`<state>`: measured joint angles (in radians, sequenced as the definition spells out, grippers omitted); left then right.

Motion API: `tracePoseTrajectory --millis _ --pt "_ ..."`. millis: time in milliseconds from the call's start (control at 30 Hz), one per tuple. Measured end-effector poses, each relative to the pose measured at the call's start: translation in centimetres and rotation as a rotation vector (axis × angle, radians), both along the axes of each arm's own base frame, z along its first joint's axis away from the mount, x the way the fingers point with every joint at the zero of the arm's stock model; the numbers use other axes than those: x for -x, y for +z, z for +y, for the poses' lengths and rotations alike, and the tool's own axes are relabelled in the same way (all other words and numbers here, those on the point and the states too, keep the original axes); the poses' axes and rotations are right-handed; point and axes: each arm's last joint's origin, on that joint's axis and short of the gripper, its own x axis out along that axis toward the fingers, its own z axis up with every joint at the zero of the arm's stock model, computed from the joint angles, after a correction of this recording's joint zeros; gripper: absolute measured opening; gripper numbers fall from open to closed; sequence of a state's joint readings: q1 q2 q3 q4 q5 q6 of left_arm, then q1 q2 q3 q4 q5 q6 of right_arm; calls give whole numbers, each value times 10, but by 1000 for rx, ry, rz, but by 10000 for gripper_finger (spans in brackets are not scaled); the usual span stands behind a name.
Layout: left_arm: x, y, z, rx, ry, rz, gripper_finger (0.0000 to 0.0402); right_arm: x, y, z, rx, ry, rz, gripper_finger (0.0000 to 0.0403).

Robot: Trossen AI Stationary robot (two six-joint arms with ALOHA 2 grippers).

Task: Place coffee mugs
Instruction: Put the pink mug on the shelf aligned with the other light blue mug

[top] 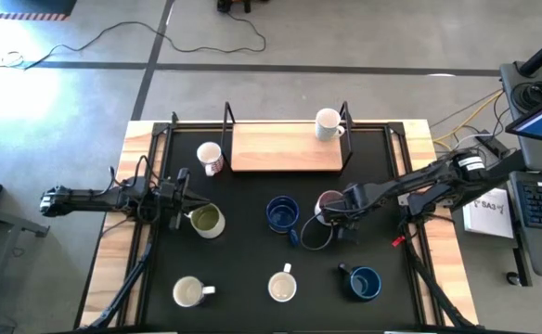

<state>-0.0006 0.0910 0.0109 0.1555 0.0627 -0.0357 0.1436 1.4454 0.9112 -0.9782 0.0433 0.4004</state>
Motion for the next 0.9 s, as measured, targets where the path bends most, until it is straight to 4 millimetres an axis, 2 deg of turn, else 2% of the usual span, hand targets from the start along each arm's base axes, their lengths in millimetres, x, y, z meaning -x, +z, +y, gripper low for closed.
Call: tracePoseTrajectory --millis 200,333,500,700,900 --pt "0 0 0 0 0 0 0 -2 -3 1 -19 -1 14 36" --pt "0 0 0 0 0 0 0 -3 3 1 -27 -1 -7 36" --pt "0 0 0 0 1 0 0 -14 31 3 -38 1 -118 36" --pt "0 0 0 0 0 1 0 -34 68 2 32 -10 -264 35" --pt "0 0 0 0 0 0 0 -48 96 -9 98 -67 -380 35"
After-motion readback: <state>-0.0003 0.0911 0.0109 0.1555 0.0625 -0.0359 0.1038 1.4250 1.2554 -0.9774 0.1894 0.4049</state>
